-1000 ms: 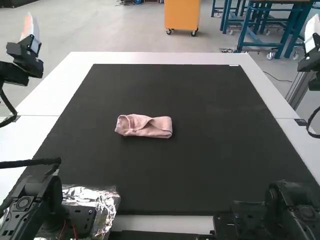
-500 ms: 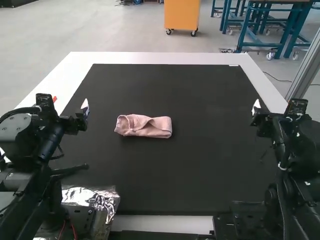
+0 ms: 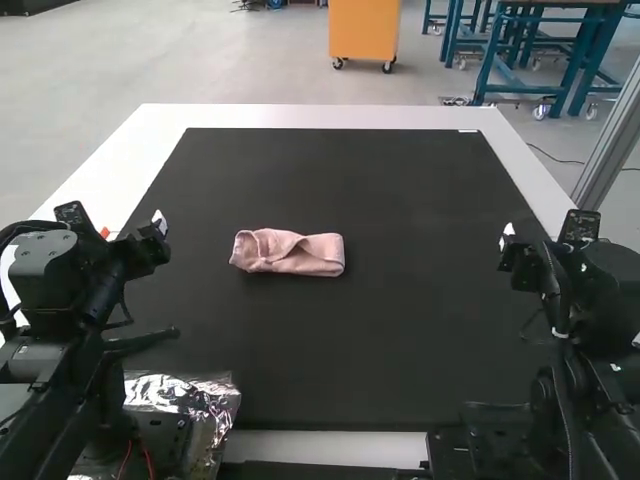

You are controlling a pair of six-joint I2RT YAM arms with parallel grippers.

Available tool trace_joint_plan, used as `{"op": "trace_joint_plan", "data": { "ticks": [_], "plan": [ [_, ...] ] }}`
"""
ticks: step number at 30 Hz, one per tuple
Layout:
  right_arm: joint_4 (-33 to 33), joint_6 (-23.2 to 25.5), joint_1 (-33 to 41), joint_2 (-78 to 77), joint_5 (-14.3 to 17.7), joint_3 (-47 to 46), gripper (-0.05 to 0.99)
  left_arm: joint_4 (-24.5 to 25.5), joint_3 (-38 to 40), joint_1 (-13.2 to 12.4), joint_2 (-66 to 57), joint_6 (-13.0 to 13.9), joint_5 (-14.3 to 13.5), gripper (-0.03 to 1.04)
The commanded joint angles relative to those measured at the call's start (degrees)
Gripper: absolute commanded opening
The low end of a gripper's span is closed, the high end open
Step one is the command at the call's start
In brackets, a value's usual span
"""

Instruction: Fold the towel.

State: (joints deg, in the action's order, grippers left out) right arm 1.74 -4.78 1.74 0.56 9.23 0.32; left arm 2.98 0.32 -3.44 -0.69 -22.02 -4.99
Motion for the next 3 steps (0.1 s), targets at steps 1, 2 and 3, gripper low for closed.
{"op": "trace_joint_plan", "data": {
  "ticks": [1, 2, 3],
  "plan": [
    [0.3, -0.3, -0.4, -0.6, -0.4, -0.4, 0.92, -0.3, -0.3, -0.4, 0.7, -1.2, -1.1, 0.97],
    [0.3, -0.3, -0.4, -0.6, -0.4, -0.4, 0.92, -0.3, -0.3, -0.4, 0.7, -1.2, -1.1, 0.97],
    [0.3, -0.3, -0.4, -0.6, -0.4, -0.4, 0.92, -0.3, -0.3, -0.4, 0.7, -1.2, -1.1, 0.97]
  ]
}}
